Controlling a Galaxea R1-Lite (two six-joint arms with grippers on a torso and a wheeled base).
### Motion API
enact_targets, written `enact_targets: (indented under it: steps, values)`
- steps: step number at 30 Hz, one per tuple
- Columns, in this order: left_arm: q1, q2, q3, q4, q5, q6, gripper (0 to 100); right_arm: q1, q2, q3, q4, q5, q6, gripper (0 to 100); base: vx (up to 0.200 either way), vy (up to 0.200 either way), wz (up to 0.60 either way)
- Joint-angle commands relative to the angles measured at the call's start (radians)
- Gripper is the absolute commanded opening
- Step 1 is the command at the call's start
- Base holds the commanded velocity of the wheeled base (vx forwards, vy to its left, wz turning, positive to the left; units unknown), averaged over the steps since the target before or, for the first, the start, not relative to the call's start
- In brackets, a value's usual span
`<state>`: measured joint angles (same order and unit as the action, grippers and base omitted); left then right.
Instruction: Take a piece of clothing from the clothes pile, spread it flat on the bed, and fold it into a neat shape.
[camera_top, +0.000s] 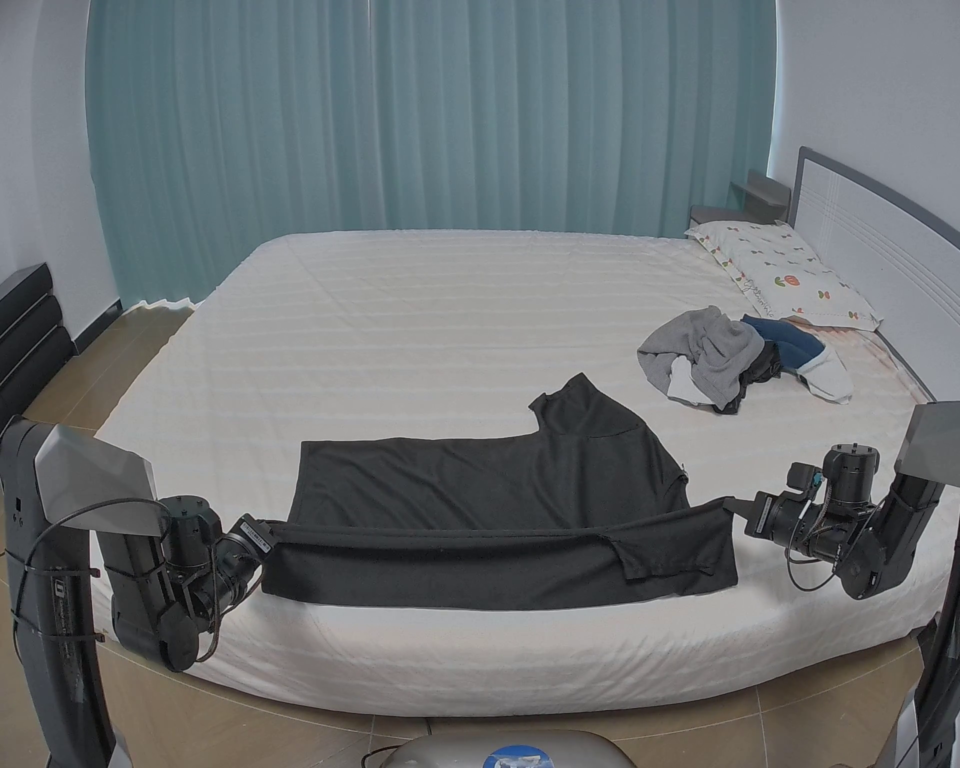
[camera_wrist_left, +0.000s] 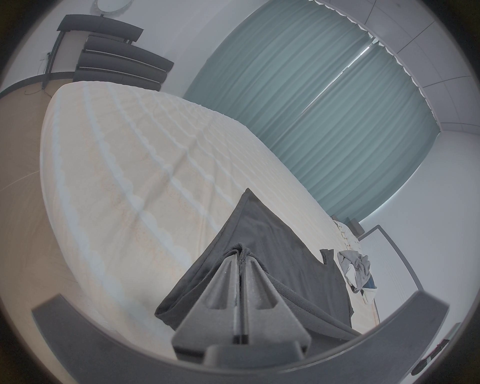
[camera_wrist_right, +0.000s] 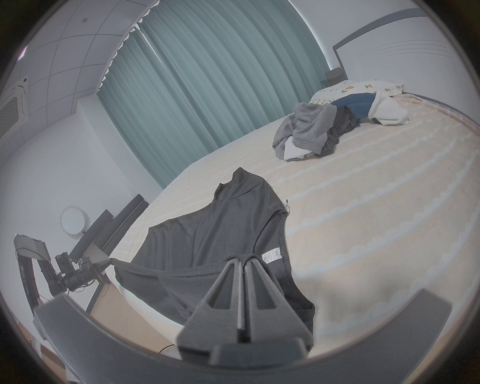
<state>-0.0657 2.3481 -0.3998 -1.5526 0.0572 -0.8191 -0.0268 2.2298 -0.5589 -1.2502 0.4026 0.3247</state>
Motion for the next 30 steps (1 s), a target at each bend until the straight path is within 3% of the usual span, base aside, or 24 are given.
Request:
enact_targets:
  steps: [1,27,28,30]
  values:
    - [0.009,0.016,-0.017,-0.003,0.001,0.0,0,0.01,0.051,-0.03,-0.005,-0.004,0.001,0,0.0,0.0,0.0]
    - [0.001,0.131,-0.172,0.088,0.0,0.0,0,0.015,0.205,-0.179,-0.006,-0.007,0.02,0,0.0,0.0,0.0]
    - [0.001,0.131,-0.172,0.088,0.0,0.0,100,0.015,0.205,-0.179,-0.006,-0.007,0.031,0,0.0,0.0,0.0]
    - [0.001,0.132,-0.177,0.088,0.0,0.0,100,0.018,0.209,-0.179,-0.012,-0.005,0.05,0,0.0,0.0,0.0]
